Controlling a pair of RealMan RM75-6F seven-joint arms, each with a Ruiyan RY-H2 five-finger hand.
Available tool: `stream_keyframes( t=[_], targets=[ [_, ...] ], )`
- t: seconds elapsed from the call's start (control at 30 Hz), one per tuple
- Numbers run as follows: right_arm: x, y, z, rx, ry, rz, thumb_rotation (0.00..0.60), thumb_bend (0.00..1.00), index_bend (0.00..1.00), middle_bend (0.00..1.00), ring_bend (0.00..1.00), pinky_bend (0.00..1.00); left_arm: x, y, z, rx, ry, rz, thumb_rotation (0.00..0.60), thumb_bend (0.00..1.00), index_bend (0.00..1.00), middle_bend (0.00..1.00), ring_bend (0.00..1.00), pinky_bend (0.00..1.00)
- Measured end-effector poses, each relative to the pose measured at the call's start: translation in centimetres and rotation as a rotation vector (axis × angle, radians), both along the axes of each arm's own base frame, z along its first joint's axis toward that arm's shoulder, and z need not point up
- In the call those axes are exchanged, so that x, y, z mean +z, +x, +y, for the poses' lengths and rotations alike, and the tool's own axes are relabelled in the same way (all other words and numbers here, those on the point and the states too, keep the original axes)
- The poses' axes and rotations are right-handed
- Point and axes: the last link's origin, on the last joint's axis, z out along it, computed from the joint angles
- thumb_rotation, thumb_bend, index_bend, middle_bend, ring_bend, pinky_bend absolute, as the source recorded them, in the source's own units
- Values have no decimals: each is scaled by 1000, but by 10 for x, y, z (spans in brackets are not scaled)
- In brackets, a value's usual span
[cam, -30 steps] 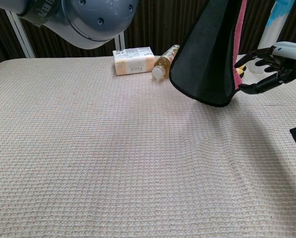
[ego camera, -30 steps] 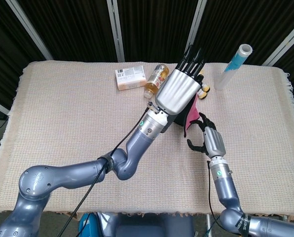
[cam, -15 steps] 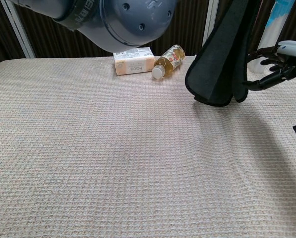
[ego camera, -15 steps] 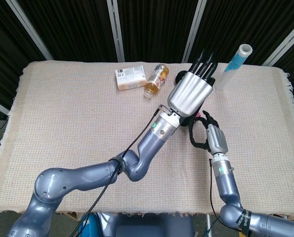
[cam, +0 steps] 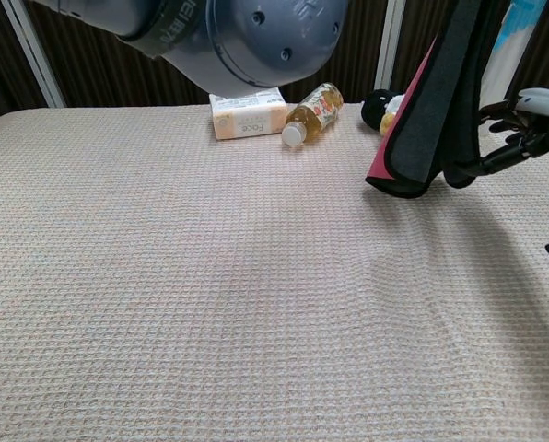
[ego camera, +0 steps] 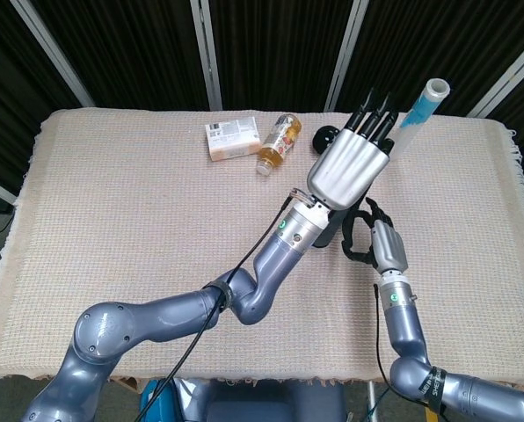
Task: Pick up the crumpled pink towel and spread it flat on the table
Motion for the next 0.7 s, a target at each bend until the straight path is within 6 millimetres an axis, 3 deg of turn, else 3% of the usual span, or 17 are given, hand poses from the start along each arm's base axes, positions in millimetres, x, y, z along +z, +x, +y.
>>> stream_keyframes(
  t=[0.2, 0.37, 0.7],
  targets=[
    [-2, -6, -1, -26, -15, 3, 600, 352, 606, 122, 0, 0, 6, -8, 3, 6, 6, -6, 600, 530, 607, 180, 0, 0],
    [-3, -9, 2, -32, -22, 6, 600, 362, 616, 137, 0, 0, 9, -13, 3, 6, 10, -2, 600, 530, 607, 180, 0, 0],
    [1, -15, 3, -40, -41, -2, 600, 526, 661, 149, 0, 0, 17, -29, 8, 18, 17, 7, 600, 530, 607, 176, 0, 0]
  ],
)
